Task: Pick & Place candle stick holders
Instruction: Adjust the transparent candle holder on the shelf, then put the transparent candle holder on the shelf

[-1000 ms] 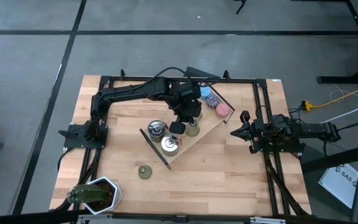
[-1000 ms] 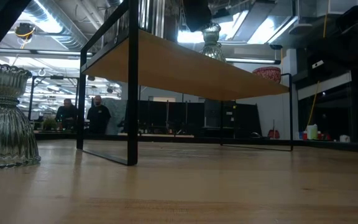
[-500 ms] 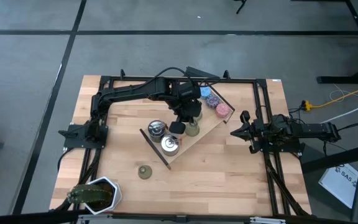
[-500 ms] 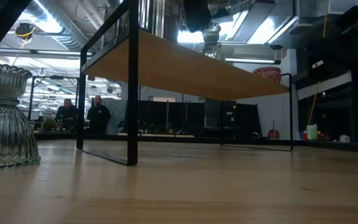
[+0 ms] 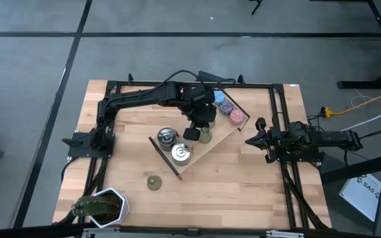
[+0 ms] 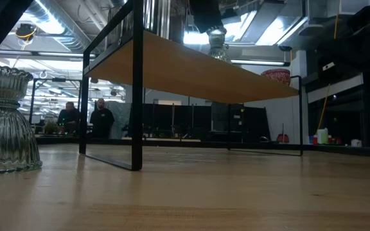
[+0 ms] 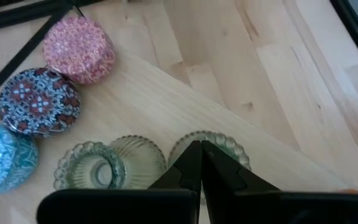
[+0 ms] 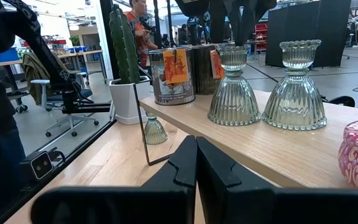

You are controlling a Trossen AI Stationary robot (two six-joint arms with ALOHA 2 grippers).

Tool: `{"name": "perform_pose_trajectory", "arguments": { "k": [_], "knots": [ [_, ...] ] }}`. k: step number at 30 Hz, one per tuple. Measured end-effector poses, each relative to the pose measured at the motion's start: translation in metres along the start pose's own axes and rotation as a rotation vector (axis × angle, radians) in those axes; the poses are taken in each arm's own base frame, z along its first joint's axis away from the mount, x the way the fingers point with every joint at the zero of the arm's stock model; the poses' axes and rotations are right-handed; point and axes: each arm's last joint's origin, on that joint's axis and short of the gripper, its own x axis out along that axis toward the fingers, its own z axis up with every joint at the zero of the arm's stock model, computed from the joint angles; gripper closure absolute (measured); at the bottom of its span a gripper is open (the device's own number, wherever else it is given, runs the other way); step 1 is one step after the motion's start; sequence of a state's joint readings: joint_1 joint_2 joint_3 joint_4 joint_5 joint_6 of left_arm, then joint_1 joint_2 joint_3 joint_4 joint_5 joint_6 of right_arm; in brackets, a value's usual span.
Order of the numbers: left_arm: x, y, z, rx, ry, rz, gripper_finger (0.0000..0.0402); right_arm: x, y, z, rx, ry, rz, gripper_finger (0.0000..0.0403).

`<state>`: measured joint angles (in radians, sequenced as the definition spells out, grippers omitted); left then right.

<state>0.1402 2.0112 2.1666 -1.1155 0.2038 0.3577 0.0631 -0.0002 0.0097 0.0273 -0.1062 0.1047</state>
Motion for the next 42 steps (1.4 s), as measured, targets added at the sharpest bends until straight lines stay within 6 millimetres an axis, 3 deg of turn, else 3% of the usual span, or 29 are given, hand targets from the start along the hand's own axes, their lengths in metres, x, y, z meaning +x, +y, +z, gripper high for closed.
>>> {"name": "perform_pose_trajectory", "arguments": {
  "k": [7,22,42],
  "knots": [
    [0.008,0.001,-0.001,-0.019,0.019,-0.017,0.0400,0.000,0.000,0.000,0.000,-0.001,0.000,0.0393],
    [0.001,0.001,0.003,-0.028,-0.006,-0.003,0.0400,0.000,0.000,0.000,0.000,-0.001,0.000,0.0393],
    [-0.069,-0.001,-0.011,-0.088,-0.031,0.042,0.0400,0.000,0.000,0.000,0.000,-0.001,0.000,0.0393]
  ]
}}
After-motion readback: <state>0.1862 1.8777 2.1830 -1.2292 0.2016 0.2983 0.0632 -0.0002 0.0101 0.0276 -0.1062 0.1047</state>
